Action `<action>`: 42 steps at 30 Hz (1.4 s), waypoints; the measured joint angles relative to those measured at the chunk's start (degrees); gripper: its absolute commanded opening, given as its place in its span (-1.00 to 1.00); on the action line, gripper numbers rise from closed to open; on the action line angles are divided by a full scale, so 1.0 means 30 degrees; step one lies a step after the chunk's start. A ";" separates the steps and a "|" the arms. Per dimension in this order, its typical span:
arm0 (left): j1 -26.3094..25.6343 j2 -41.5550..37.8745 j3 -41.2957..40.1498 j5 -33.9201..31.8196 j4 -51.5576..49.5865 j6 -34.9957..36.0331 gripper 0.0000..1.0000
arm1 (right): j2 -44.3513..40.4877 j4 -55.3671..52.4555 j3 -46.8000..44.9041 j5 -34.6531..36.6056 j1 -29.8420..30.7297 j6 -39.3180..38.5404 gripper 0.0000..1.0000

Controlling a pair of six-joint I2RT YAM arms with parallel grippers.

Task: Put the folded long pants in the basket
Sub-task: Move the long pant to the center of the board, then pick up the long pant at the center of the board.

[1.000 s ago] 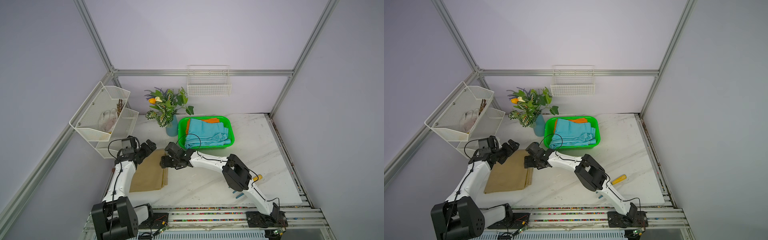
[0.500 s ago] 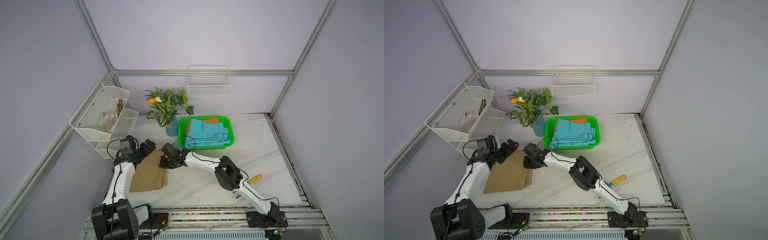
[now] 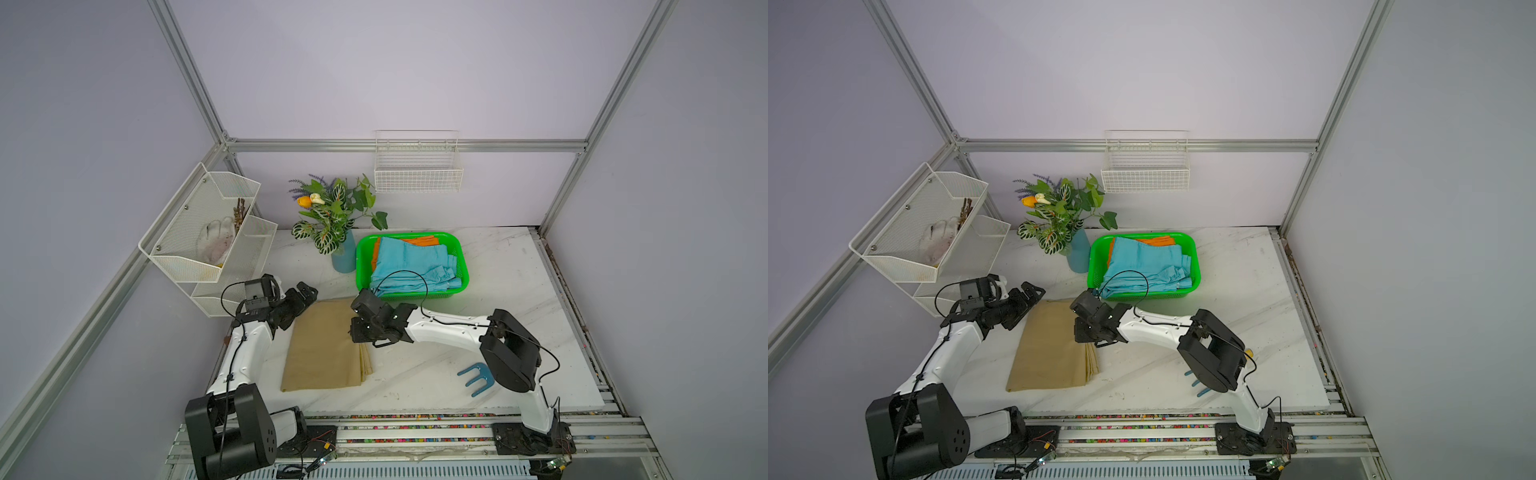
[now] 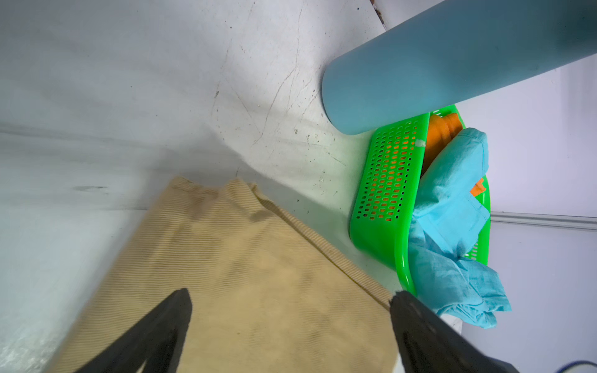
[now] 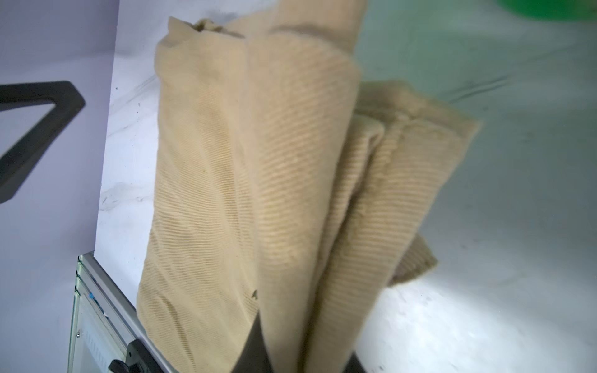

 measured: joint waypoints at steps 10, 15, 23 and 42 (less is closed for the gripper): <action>-0.2011 0.0743 -0.1574 0.1049 0.0743 0.0036 1.00 | -0.3271 -0.0321 -0.5238 0.0692 -0.2025 -0.1530 -1.00; -0.4124 0.1727 -0.2127 0.1013 0.1042 -0.0007 0.98 | -0.3351 -0.1443 -0.5362 0.1647 -0.2441 -0.2382 -1.00; -0.5421 0.3293 -0.2667 0.0270 0.1515 0.0000 0.78 | -0.3468 -0.2630 -0.5275 0.2812 -0.2492 -0.3104 -1.00; -0.7519 0.1800 -0.4051 0.0372 0.3162 -0.1537 -1.00 | -0.3628 -0.2412 -0.5457 0.2025 -0.2397 -0.3468 -1.00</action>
